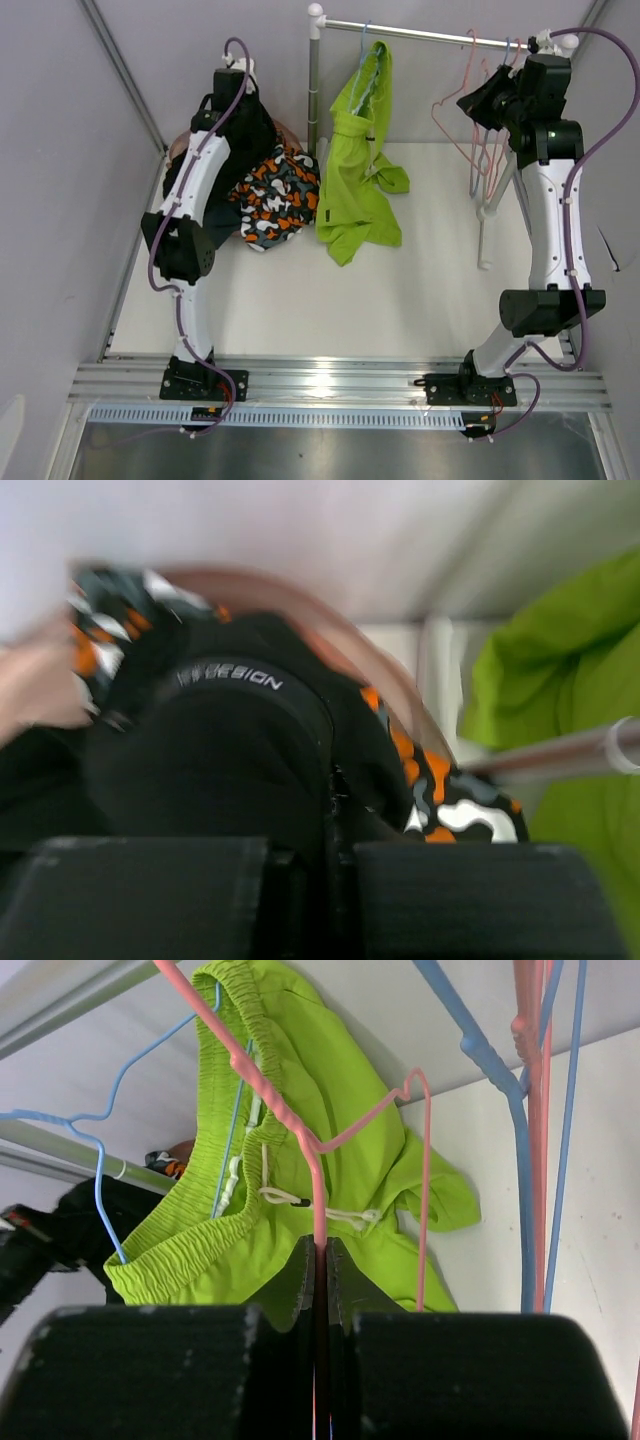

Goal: Remove the shorts from the hanger

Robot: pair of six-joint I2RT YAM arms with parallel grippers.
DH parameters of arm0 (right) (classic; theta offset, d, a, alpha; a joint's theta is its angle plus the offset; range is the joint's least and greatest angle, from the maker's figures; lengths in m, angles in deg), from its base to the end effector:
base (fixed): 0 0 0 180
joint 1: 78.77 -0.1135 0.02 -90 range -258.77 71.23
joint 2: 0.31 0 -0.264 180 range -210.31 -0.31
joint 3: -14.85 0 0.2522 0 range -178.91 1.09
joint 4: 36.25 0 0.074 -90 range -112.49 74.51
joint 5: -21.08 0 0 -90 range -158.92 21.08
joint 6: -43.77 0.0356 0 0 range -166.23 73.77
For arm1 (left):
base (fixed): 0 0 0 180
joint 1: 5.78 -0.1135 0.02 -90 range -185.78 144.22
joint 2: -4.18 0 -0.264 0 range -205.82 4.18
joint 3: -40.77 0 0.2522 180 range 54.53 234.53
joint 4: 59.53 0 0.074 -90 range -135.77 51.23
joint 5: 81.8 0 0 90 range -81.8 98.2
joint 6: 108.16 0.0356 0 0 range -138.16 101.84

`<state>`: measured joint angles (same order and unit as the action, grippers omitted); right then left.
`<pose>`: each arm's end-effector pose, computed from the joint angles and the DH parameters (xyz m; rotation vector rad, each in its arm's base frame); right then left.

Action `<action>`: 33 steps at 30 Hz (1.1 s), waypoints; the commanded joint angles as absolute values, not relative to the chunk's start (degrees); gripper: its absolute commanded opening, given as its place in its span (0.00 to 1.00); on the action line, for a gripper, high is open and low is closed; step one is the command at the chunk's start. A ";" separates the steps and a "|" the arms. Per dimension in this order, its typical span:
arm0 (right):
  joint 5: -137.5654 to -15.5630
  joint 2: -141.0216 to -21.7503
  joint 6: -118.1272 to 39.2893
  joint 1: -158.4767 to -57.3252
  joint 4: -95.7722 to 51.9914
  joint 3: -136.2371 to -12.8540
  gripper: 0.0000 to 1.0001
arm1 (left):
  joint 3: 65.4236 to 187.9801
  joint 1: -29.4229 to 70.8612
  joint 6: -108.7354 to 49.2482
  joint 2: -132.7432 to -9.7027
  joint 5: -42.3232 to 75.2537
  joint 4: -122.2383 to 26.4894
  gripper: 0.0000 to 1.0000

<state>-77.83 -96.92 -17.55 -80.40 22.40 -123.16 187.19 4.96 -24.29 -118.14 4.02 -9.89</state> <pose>0.3435 0.0153 0.5102 0.3377 1.8694 0.5078 0.4821 -0.0888 0.3924 0.0347 2.0168 -0.1137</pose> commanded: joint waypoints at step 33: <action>-74.99 -87.13 -21.27 -96.51 11.26 -124.23 0.99 | 145.17 8.72 -28.09 -69.22 10.84 -18.87 0.99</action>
